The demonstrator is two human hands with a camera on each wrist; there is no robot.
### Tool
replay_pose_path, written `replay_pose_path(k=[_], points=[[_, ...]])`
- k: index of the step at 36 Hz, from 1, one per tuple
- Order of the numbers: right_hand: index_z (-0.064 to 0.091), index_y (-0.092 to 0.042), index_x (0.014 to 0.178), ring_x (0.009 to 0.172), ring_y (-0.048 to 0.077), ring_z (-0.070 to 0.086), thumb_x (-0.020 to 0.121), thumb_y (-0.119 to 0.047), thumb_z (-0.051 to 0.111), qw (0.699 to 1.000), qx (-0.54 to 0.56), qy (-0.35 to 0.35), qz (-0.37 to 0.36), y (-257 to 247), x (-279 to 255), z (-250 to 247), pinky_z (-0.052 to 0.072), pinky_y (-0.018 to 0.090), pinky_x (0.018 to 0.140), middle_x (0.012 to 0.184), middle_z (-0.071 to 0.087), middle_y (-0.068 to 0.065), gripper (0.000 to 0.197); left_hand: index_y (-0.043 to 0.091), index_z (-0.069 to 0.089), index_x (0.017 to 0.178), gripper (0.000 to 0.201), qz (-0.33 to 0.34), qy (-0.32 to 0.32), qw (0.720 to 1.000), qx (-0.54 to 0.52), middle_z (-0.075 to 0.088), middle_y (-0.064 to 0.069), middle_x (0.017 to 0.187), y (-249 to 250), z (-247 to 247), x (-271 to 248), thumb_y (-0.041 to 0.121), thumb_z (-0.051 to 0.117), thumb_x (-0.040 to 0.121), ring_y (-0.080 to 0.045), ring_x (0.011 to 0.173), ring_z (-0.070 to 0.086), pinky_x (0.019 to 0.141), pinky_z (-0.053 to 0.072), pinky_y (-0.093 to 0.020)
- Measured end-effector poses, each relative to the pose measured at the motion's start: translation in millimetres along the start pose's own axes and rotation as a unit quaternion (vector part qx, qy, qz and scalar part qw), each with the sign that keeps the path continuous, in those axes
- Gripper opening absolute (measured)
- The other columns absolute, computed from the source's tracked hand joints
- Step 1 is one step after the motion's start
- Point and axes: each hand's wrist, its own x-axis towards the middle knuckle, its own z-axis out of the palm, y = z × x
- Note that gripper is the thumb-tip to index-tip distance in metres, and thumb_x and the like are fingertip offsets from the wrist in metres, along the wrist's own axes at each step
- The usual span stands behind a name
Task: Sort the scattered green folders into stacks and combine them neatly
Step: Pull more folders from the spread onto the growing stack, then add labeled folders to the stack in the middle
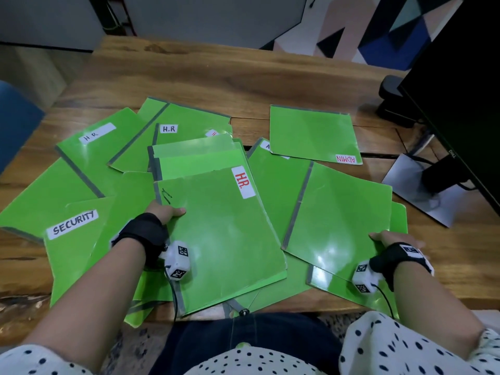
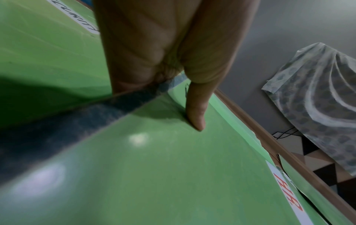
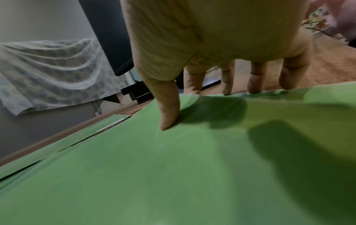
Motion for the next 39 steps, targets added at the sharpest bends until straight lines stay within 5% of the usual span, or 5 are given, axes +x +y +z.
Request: replay_pose_path(k=[3, 12, 17, 31, 39], points=[[0.055, -0.019, 0.116, 0.087, 0.027, 0.061, 0.067, -0.023, 0.077, 0.998, -0.044, -0.031, -0.040, -8, -61, -15, 0.054, 0.040, 0.074, 0.106, 0.056, 0.010, 0.054, -0.005, 0.030, 0.142, 0.080, 0.000, 0.002, 1.000, -0.006, 0.044, -0.021, 0.141, -1, 1, 1, 0.024, 0.073, 0.081, -0.037, 0.127, 0.045, 0.104, 0.041, -0.042], [0.048, -0.038, 0.131, 0.110, 0.038, 0.056, 0.054, -0.010, 0.072, 0.981, -0.146, -0.021, -0.123, -6, -75, -26, 0.050, 0.044, 0.093, 0.132, 0.047, 0.016, 0.086, -0.004, 0.029, 0.143, 0.083, -0.004, 0.005, 1.000, -0.018, 0.046, -0.021, 0.140, -3, 2, 4, 0.025, 0.075, 0.080, -0.038, 0.125, 0.047, 0.104, 0.041, -0.045], [0.054, 0.000, 0.081, 0.081, 0.033, 0.051, 0.081, -0.021, 0.059, 0.991, 0.039, 0.117, -0.055, -50, -100, -41, 0.043, 0.044, 0.079, 0.078, 0.051, 0.025, 0.021, -0.005, 0.030, 0.142, 0.082, -0.002, 0.009, 1.000, -0.007, 0.045, -0.021, 0.141, -2, 3, 6, 0.025, 0.074, 0.081, -0.037, 0.126, 0.046, 0.102, 0.041, -0.043], [0.057, 0.002, 0.107, 0.106, 0.038, 0.059, 0.089, -0.016, 0.058, 0.834, -0.054, 0.329, -0.439, -200, -240, -88, 0.046, 0.041, 0.087, 0.114, 0.060, 0.020, 0.025, -0.006, 0.033, 0.140, 0.081, -0.017, 0.014, 1.000, -0.001, 0.048, -0.022, 0.138, -3, 4, 7, 0.028, 0.075, 0.079, -0.039, 0.123, 0.049, 0.101, 0.044, -0.046], [0.053, 0.001, 0.125, 0.120, 0.031, 0.052, 0.091, -0.028, 0.059, 0.861, 0.096, 0.109, -0.487, -213, -230, -42, 0.040, 0.039, 0.099, 0.130, 0.056, 0.020, 0.045, -0.003, 0.030, 0.143, 0.086, -0.009, -0.016, 0.998, -0.052, 0.045, -0.020, 0.142, -10, 1, 10, 0.026, 0.077, 0.077, -0.037, 0.127, 0.046, 0.106, 0.039, -0.047]])
